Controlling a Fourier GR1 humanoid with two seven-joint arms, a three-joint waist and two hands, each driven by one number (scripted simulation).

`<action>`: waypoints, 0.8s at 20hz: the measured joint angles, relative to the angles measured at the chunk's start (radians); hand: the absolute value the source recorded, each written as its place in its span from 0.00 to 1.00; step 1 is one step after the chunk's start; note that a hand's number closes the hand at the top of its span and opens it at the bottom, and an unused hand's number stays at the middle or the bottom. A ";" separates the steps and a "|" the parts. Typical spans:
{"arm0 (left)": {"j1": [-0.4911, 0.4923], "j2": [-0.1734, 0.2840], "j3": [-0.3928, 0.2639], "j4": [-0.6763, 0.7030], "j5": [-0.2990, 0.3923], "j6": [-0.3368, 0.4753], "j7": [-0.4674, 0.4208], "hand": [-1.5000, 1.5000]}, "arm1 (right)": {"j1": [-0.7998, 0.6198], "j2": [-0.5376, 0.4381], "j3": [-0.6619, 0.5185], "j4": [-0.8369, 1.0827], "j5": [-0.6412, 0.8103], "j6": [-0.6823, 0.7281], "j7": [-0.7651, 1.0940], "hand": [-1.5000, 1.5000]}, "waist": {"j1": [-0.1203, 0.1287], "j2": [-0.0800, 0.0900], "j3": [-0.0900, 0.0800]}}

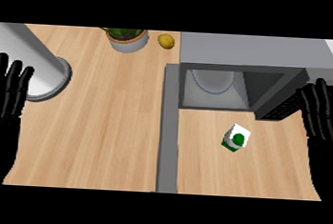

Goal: Pick up the milk, place it into the microwave and close the microwave

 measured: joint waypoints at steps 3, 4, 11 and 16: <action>-0.028 0.007 0.016 0.018 0.017 -0.011 0.012 0.00 | -0.031 0.041 0.053 0.019 0.078 -0.074 0.002 0.00 | 0.000 0.001 -0.011; -0.038 0.016 0.035 0.039 0.040 -0.025 0.005 0.00 | -0.043 0.052 0.084 0.021 0.113 -0.121 0.004 0.00 | 0.000 0.001 -0.013; -0.029 0.027 0.119 0.101 0.185 -0.067 0.061 0.00 | -0.115 0.086 0.324 0.081 0.333 -0.411 0.131 0.00 | 0.006 0.001 -0.020; 0.054 0.042 0.179 0.060 0.265 -0.122 0.070 0.00 | -0.117 0.092 0.425 0.099 0.424 -0.517 0.201 0.00 | 0.004 0.000 -0.021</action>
